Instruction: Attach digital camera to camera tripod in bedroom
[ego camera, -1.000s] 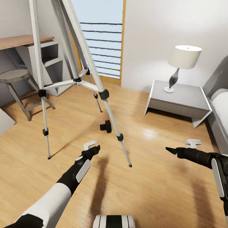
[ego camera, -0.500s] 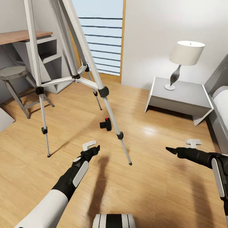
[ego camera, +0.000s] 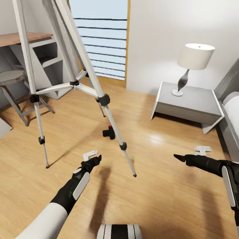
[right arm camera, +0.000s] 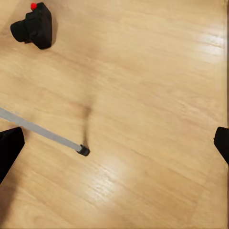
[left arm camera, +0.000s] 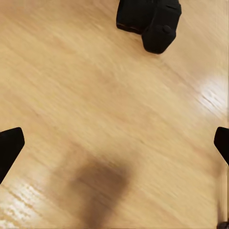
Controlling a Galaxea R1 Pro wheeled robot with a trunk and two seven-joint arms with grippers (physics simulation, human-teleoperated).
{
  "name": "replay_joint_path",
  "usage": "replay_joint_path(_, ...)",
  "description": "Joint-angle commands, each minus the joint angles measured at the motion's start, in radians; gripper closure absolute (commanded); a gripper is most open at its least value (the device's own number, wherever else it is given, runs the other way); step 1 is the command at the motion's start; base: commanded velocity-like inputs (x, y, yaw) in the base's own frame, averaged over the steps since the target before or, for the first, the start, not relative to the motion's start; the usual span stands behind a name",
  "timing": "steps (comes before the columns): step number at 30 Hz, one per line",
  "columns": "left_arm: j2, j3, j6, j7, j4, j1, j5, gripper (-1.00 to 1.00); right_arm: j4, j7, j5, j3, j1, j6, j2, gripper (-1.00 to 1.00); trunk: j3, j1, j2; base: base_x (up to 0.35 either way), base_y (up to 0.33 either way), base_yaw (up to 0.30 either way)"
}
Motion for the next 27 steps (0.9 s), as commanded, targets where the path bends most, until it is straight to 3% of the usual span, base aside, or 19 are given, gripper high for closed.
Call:
replay_joint_path(1,0.002,-0.003,0.002,0.008,-0.001,0.001,0.009,-1.0,0.0,0.005,0.003,-0.001,-0.001,0.004,0.0,-1.0,-0.001,0.0,0.0,0.248,-0.133,0.0)
replay_joint_path(15,0.016,-0.003,-0.003,0.008,0.01,0.006,0.009,-1.0,0.0,0.006,0.003,-0.001,0.001,-0.016,0.001,-1.0,-0.001,0.0,0.0,0.296,-0.128,0.0)
replay_joint_path(22,0.028,-0.001,-0.006,0.007,0.012,0.009,0.011,-1.0,0.0,0.006,0.003,0.0,0.002,-0.017,0.001,-1.0,-0.001,0.0,0.0,0.303,0.022,0.0)
replay_joint_path(27,0.036,0.003,-0.05,0.008,0.012,0.02,0.014,-1.0,0.0,0.005,0.003,0.0,0.003,-0.017,0.001,-1.0,-0.001,0.0,0.0,0.131,0.038,0.0)
